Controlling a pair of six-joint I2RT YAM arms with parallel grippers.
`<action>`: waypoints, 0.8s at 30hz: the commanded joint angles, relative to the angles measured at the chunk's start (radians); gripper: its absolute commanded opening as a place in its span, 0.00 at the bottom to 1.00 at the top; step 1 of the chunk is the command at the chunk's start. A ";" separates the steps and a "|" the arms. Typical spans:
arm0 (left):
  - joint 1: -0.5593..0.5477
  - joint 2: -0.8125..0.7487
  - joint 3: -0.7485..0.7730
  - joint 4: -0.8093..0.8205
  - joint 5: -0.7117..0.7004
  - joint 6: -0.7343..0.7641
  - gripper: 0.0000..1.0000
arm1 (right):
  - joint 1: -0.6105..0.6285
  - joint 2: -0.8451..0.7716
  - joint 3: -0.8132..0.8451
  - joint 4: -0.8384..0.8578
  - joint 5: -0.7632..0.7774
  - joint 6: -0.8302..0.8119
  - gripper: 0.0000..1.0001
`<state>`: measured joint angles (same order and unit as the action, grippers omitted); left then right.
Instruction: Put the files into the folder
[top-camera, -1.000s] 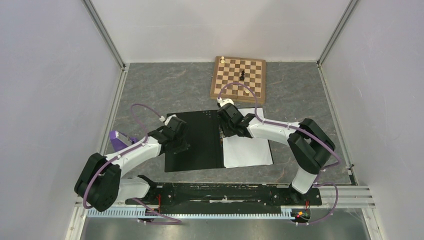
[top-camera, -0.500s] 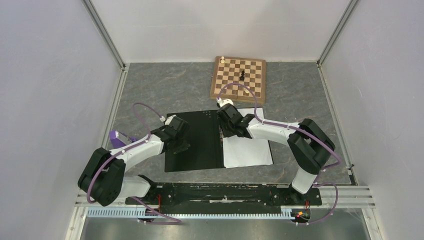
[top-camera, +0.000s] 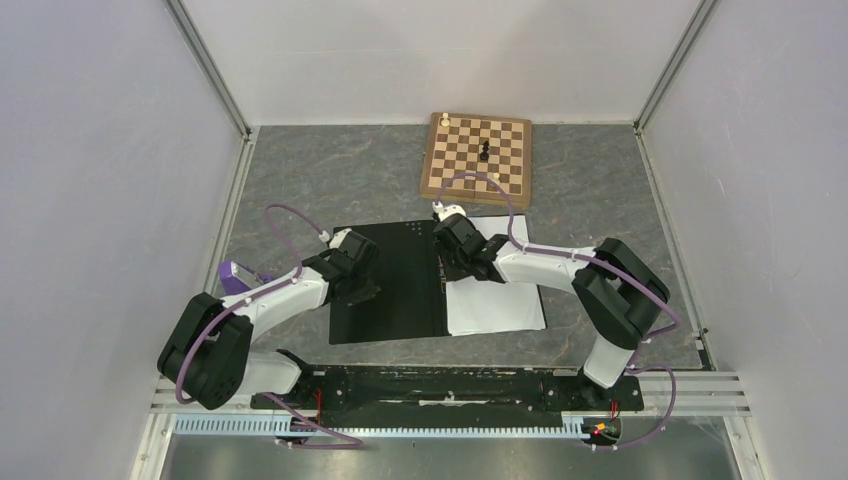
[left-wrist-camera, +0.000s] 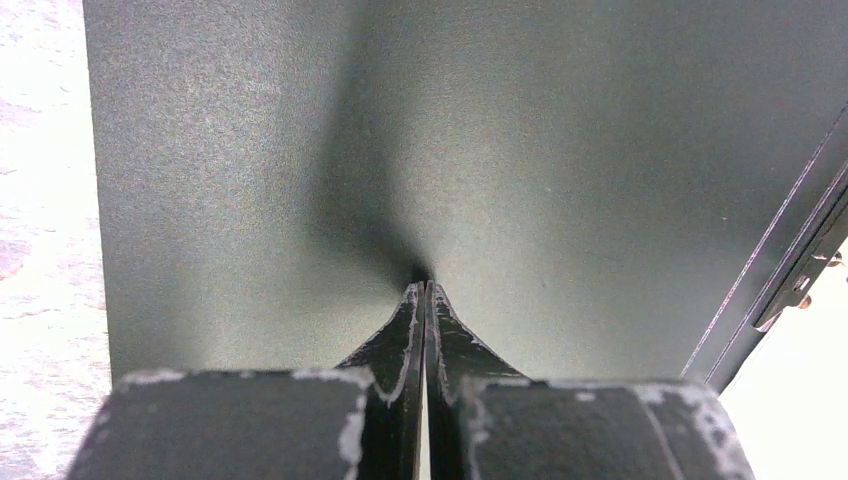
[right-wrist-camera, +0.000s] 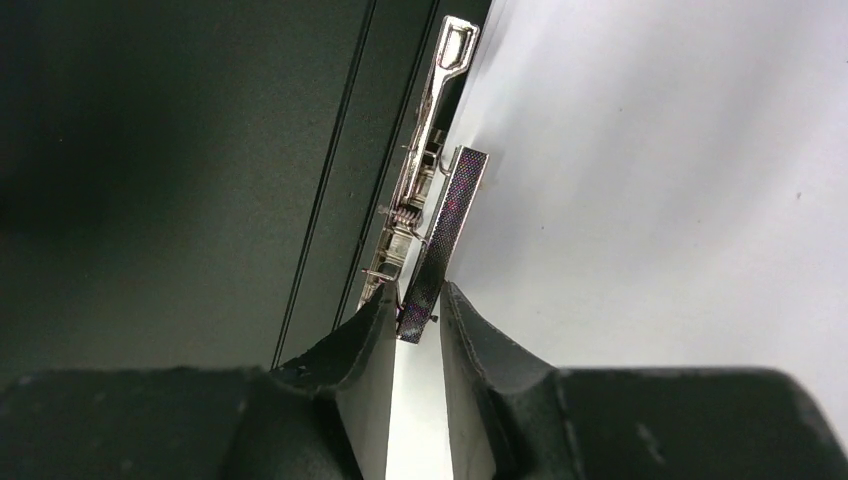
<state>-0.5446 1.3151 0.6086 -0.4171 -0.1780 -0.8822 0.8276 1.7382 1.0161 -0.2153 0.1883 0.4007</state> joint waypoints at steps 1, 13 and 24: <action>0.012 0.014 0.015 -0.008 -0.050 -0.029 0.02 | 0.006 -0.032 -0.025 0.022 -0.002 0.013 0.23; 0.014 0.020 0.018 -0.012 -0.049 -0.035 0.02 | 0.007 -0.077 -0.117 0.066 -0.004 0.029 0.20; 0.014 0.030 0.039 -0.038 -0.052 -0.032 0.02 | 0.002 -0.136 -0.207 0.153 0.007 0.032 0.24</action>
<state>-0.5381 1.3327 0.6247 -0.4202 -0.1818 -0.8837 0.8349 1.6398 0.8352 -0.0822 0.1738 0.4446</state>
